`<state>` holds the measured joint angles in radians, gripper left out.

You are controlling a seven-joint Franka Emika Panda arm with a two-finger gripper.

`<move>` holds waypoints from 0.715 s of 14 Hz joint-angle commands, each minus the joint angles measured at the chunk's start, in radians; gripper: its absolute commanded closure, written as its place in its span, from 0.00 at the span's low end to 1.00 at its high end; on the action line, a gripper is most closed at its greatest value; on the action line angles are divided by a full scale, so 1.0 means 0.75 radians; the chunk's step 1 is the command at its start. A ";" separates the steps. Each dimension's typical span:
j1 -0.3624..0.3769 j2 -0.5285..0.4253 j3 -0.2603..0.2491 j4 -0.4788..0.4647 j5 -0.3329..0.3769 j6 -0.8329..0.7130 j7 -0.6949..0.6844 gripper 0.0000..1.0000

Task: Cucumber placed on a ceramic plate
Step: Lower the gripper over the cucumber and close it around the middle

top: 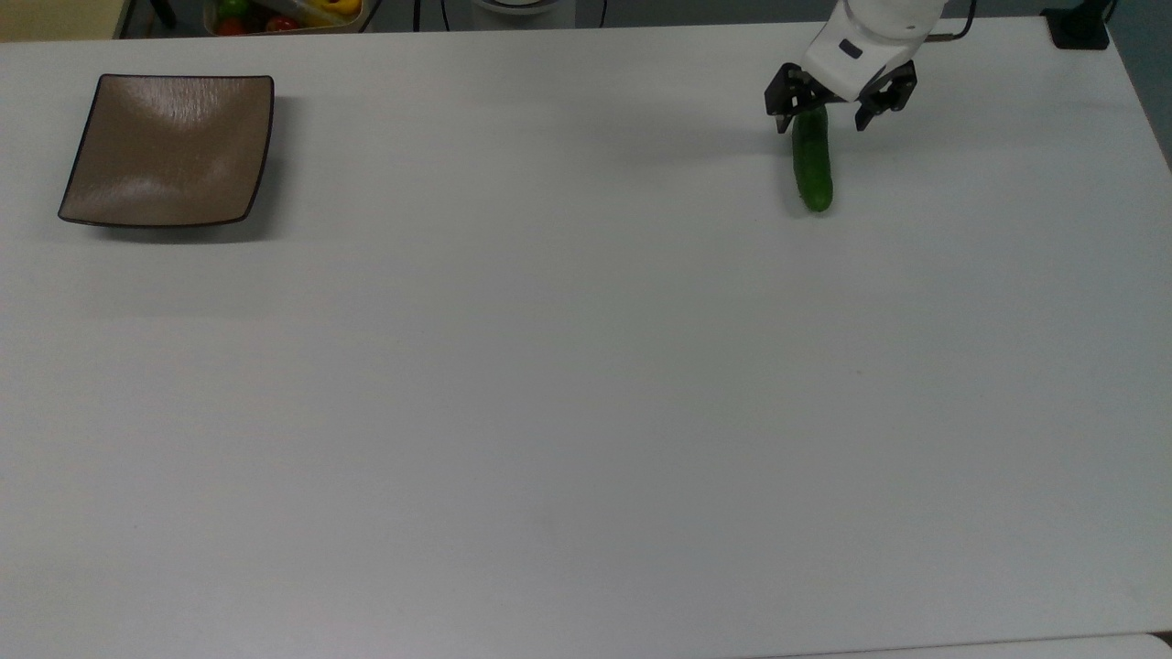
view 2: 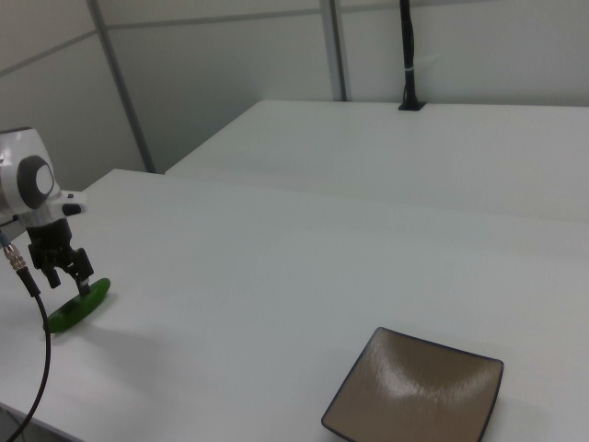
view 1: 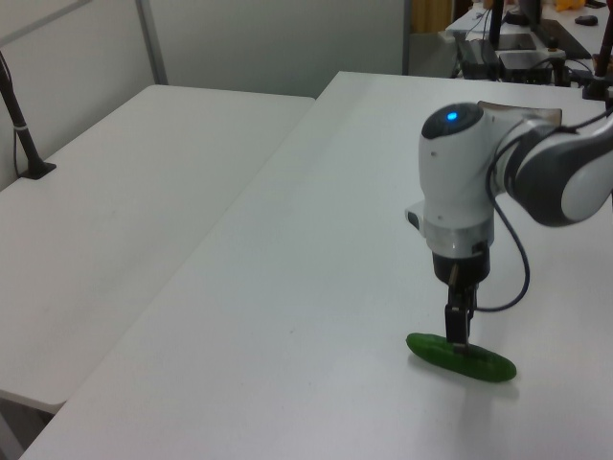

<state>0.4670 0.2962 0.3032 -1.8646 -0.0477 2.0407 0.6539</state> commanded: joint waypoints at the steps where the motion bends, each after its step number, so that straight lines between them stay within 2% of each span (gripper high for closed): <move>1: 0.009 0.010 -0.003 -0.062 -0.030 0.134 0.079 0.00; 8: 0.009 0.065 -0.001 -0.087 -0.075 0.161 0.079 0.00; 10: 0.005 0.073 0.019 -0.099 -0.079 0.161 0.077 0.19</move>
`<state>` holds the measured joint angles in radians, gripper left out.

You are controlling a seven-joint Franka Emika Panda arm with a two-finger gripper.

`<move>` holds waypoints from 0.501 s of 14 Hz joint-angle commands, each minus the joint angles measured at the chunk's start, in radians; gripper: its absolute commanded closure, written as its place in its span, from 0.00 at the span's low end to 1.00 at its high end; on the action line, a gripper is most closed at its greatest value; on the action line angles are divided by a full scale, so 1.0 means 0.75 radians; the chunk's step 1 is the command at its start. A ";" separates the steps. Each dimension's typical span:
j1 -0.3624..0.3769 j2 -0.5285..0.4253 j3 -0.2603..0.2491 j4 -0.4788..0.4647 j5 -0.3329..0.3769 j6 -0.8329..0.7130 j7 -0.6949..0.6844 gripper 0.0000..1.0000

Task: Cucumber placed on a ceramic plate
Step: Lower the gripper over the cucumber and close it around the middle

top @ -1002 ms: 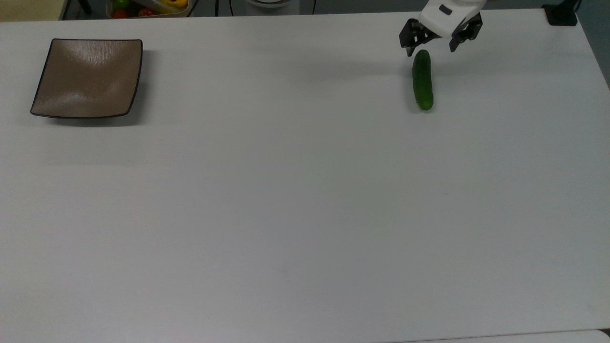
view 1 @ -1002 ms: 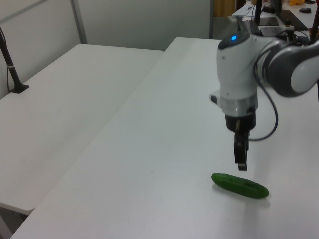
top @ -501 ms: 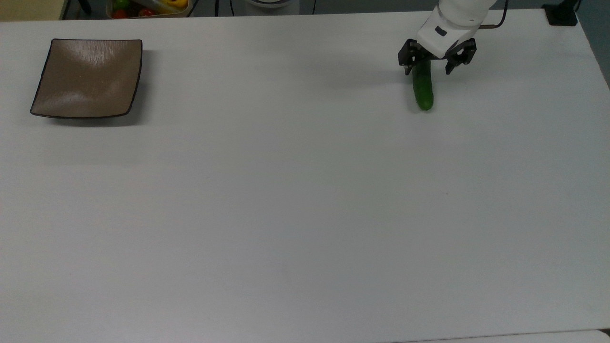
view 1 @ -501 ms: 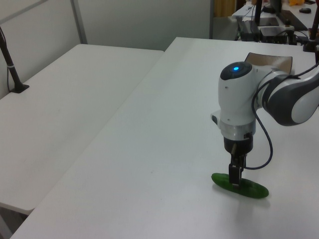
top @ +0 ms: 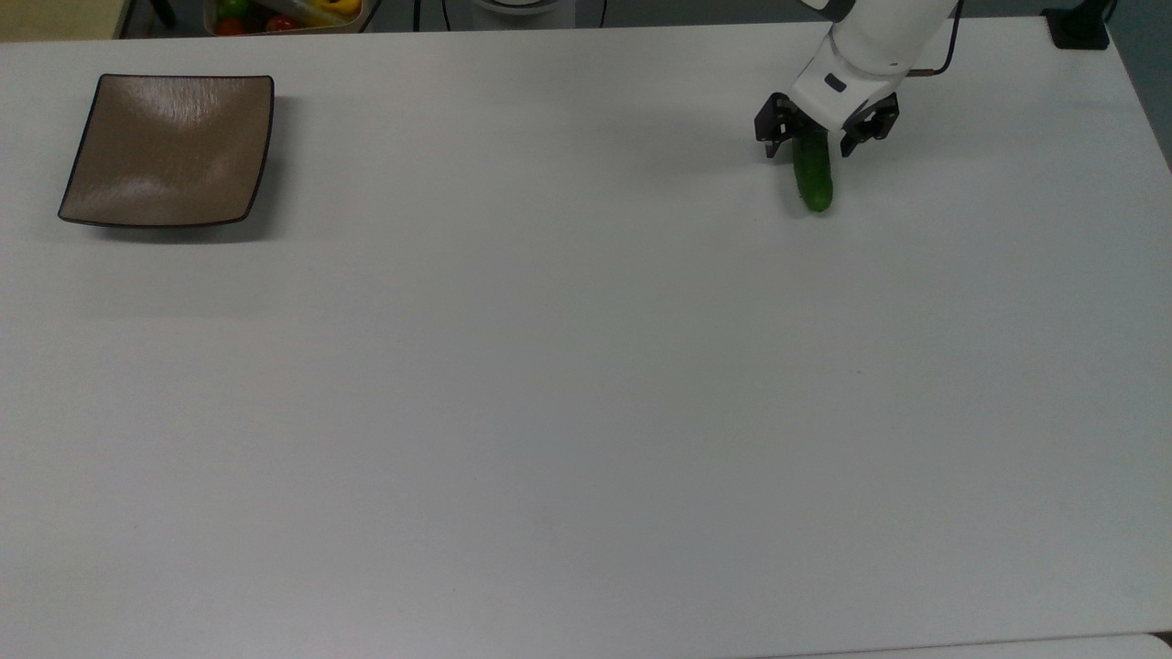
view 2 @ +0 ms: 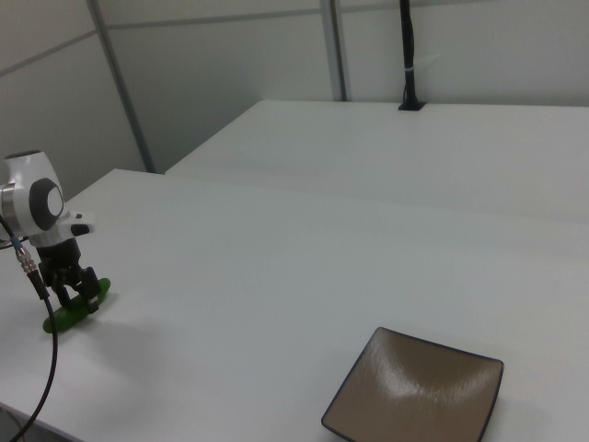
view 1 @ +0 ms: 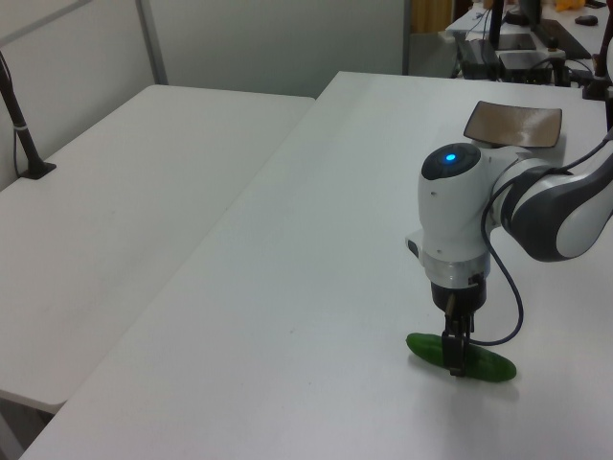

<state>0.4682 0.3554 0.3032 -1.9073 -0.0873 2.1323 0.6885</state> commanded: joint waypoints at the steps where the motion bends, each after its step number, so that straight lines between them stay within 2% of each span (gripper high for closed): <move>1: -0.002 -0.004 0.027 -0.048 -0.033 0.039 0.033 0.40; 2: -0.003 -0.006 0.029 -0.048 -0.033 0.033 0.033 0.61; 3: -0.005 -0.010 0.029 -0.048 -0.033 0.020 0.033 0.73; 5: -0.023 -0.040 0.031 -0.046 -0.033 -0.002 0.031 0.82; 7: -0.035 -0.077 0.031 -0.038 -0.031 -0.039 0.021 0.88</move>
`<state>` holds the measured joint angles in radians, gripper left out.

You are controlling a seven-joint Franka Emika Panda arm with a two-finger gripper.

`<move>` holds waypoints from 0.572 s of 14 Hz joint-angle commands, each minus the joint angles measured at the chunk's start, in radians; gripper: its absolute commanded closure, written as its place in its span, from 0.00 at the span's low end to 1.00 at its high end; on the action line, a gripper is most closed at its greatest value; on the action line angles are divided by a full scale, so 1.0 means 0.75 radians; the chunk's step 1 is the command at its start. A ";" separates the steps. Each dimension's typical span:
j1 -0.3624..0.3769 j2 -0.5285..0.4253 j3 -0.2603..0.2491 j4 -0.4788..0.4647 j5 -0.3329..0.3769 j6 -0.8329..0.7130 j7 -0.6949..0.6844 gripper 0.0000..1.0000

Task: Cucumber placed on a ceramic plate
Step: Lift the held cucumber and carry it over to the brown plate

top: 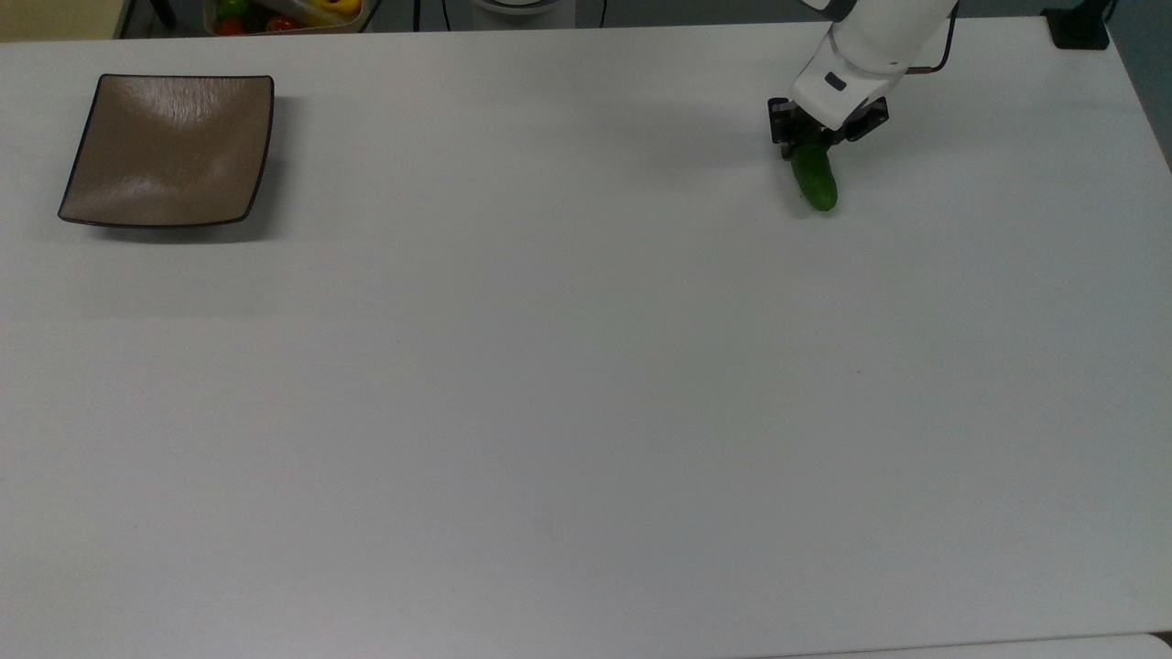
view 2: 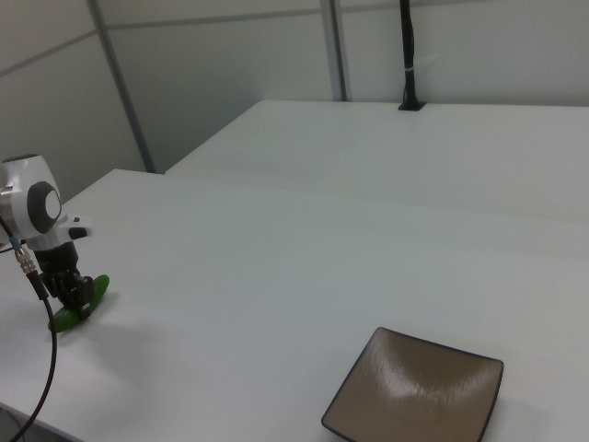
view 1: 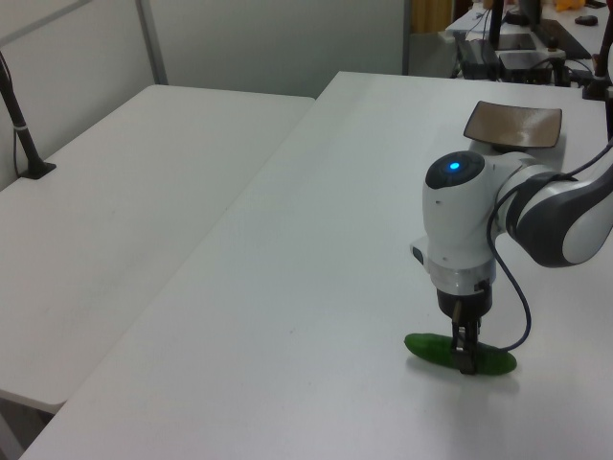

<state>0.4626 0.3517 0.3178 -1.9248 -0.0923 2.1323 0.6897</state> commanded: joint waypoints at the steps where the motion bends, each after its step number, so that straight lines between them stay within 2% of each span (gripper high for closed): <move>1: -0.044 -0.090 0.012 -0.011 -0.024 -0.053 0.017 0.88; 6: -0.122 -0.258 0.008 0.006 -0.004 -0.153 -0.013 0.86; 8: -0.209 -0.346 0.002 0.093 0.045 -0.316 -0.105 0.81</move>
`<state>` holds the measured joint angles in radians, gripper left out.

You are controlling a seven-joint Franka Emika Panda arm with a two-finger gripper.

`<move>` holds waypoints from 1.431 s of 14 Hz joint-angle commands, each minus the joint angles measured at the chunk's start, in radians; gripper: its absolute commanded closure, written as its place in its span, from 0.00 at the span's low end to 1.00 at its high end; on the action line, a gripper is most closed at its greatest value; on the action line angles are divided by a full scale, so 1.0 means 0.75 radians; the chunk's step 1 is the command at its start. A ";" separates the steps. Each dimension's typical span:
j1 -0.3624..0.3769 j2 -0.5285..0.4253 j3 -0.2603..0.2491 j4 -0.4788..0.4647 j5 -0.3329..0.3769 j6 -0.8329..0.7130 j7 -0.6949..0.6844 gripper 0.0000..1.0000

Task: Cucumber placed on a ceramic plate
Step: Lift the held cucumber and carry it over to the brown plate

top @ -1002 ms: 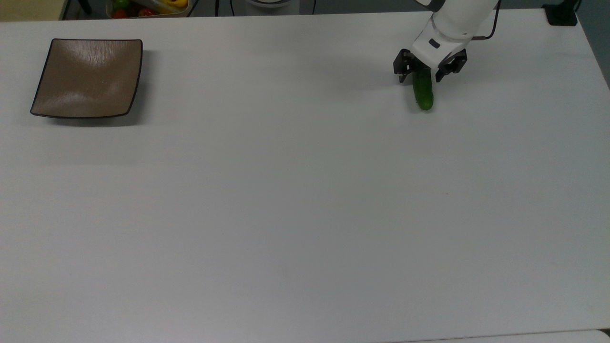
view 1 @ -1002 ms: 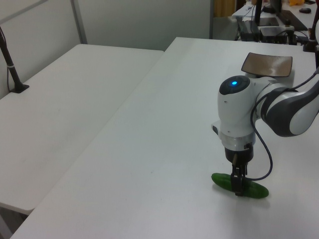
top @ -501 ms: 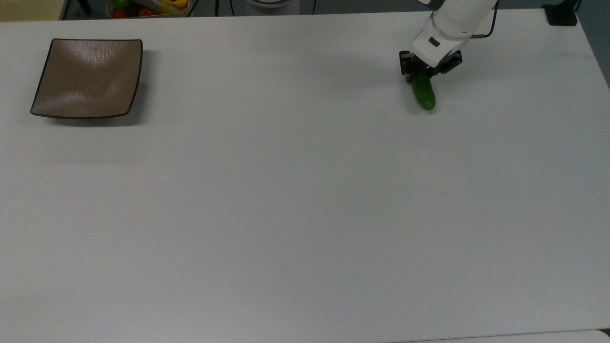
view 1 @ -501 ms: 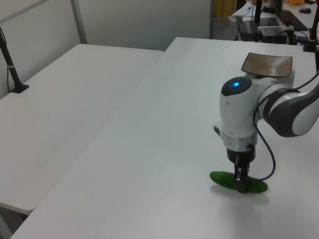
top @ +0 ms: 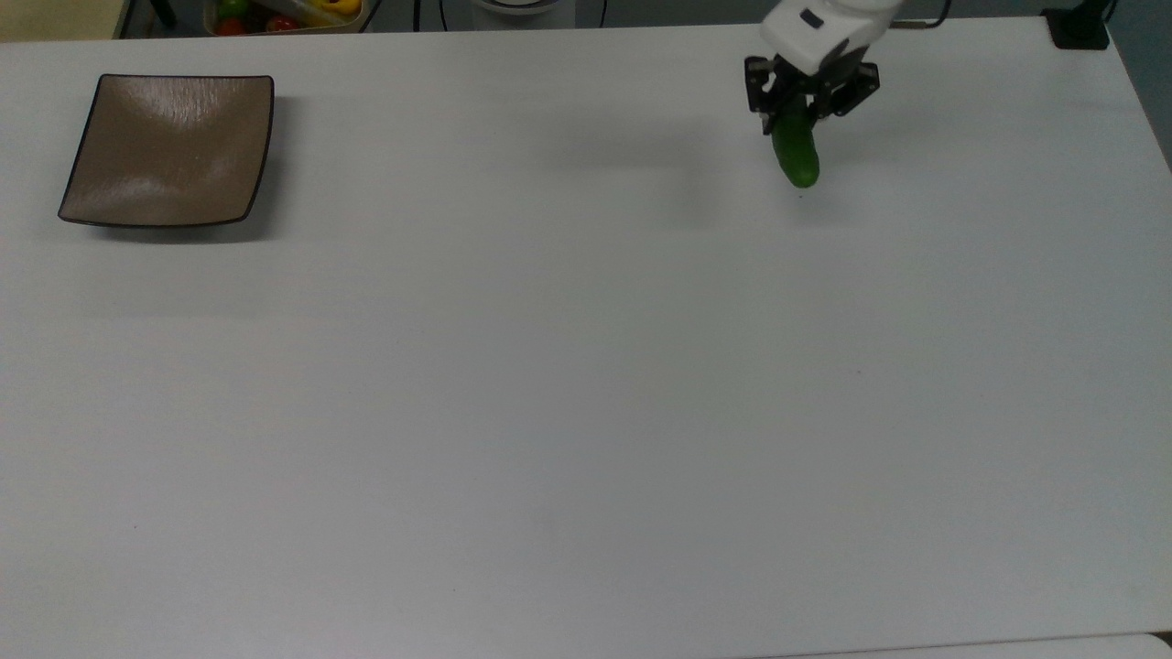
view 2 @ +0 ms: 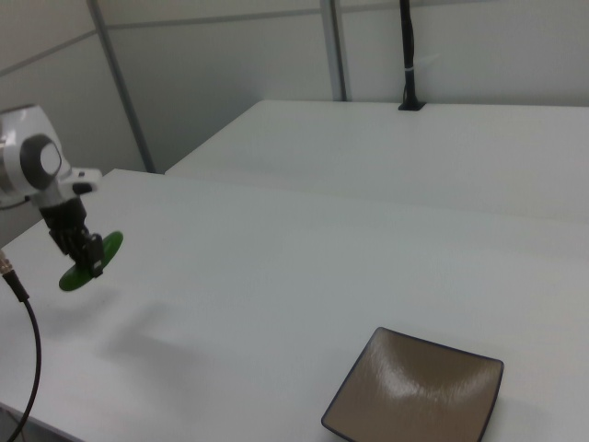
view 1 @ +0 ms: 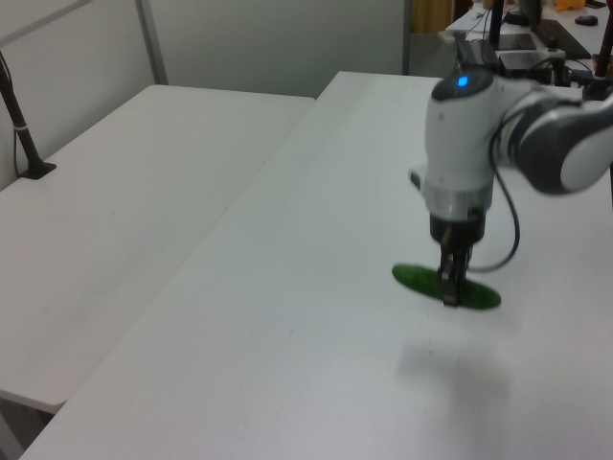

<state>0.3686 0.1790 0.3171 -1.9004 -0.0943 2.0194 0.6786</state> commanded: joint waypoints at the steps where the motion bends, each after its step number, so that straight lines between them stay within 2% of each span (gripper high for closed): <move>1: -0.117 -0.167 -0.026 0.083 0.105 -0.225 -0.180 0.80; 4: -0.140 -0.285 -0.124 0.090 0.193 -0.330 -0.375 0.81; 5: -0.140 -0.334 -0.181 0.090 0.197 -0.391 -0.450 0.81; 9: -0.160 -0.427 -0.341 0.092 0.199 -0.508 -0.665 0.80; 13: -0.176 -0.425 -0.490 0.129 0.199 -0.578 -0.898 0.81; 16: -0.252 -0.417 -0.582 0.131 0.187 -0.545 -1.078 0.80; 18: -0.293 -0.382 -0.656 0.127 0.179 -0.451 -1.181 0.80; 20: -0.378 -0.329 -0.676 0.127 0.175 -0.380 -1.264 0.80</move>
<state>0.1370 -0.1184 -0.1729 -1.8119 0.0313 1.6706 -0.1909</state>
